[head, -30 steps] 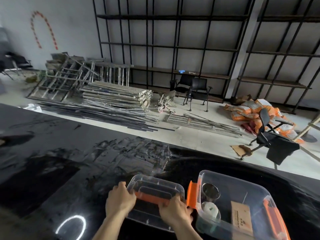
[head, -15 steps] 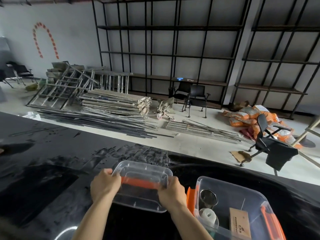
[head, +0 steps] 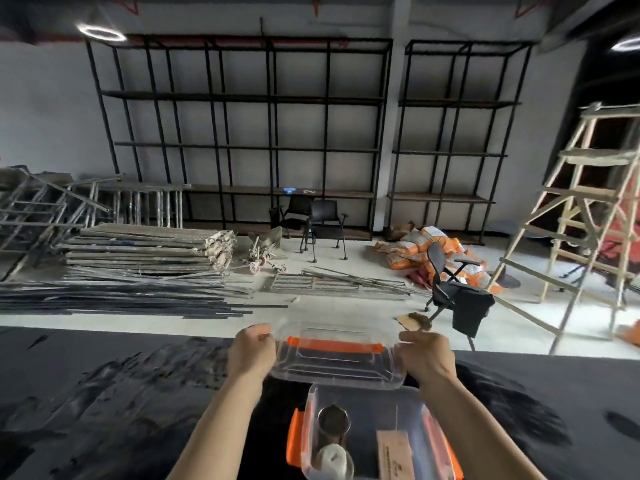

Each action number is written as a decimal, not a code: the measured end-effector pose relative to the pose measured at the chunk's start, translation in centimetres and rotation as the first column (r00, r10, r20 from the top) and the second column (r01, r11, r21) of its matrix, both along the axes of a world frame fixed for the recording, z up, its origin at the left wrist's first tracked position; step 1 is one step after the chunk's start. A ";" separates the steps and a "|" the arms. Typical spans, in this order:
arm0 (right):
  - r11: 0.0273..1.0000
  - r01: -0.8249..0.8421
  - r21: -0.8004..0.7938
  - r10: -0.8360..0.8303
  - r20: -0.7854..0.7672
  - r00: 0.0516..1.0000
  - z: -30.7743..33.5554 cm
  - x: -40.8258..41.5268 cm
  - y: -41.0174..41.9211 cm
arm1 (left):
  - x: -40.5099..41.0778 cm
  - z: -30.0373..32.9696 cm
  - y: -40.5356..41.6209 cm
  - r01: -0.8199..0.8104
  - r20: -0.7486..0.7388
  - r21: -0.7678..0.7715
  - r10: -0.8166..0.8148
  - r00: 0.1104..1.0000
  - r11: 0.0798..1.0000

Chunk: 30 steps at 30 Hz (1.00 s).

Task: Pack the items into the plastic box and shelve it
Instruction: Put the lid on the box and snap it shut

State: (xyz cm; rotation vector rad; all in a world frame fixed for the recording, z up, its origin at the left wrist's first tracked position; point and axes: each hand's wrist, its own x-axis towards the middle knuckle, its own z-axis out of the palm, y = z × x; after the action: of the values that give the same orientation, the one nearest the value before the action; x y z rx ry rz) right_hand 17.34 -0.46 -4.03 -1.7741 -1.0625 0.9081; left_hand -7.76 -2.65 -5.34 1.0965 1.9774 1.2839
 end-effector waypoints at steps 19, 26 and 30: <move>0.993 0.043 0.113 -0.006 -0.307 0.952 -1.9 6.2 0.6 | 5.1 0.8 0.1 0.049 0.360 0.233 -0.133 0.923 0.971; 0.994 0.103 0.048 -0.060 -0.548 0.834 -1.5 6.2 -0.7 | 5.2 0.1 -0.6 -0.043 0.595 0.287 -0.143 0.791 0.957; 0.994 0.107 0.033 -0.085 -0.405 0.911 -2.4 6.0 -1.7 | 5.5 -1.0 -1.0 -0.061 0.496 0.214 -0.055 0.866 0.975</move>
State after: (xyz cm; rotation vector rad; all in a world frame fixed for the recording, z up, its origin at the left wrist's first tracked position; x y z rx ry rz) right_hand 23.34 -2.19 -6.45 -1.4925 -0.7187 1.1133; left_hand -2.21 -3.70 -6.34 0.7482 1.4707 1.6295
